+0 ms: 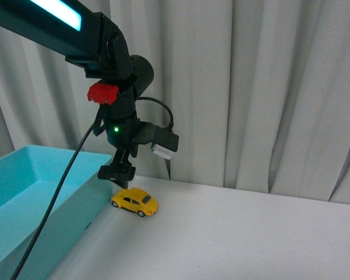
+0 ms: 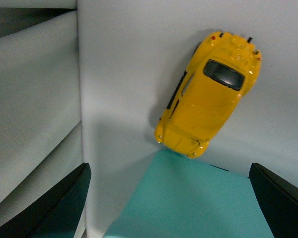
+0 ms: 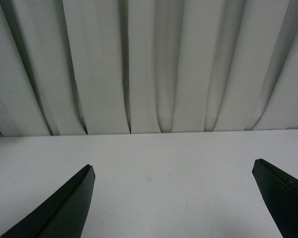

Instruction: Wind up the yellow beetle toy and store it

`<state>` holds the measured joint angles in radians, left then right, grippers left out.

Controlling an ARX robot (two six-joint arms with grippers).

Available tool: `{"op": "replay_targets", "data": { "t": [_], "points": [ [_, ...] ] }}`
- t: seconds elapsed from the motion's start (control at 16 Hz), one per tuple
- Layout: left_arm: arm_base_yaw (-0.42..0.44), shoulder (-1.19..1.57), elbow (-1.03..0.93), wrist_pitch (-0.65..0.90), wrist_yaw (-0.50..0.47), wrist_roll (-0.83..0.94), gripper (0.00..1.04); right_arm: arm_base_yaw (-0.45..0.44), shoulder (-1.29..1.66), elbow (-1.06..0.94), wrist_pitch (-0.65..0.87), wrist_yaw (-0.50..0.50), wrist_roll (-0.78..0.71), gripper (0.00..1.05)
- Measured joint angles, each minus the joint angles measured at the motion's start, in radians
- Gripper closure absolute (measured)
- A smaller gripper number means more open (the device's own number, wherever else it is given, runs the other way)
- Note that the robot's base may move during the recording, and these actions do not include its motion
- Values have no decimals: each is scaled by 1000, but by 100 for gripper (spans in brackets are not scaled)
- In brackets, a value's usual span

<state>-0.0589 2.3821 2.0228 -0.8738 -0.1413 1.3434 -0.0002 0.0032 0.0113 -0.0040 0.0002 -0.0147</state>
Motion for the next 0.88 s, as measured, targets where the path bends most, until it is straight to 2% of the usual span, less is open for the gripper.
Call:
{"op": "replay_targets", "data": {
  "t": [0.44,0.88],
  "points": [
    [-2,56,-18,53,39,83,7,0,0,0,0,0,0,7],
    [6,80,-23,67,11,16,7,0,0,0,0,0,0,7]
  ]
}}
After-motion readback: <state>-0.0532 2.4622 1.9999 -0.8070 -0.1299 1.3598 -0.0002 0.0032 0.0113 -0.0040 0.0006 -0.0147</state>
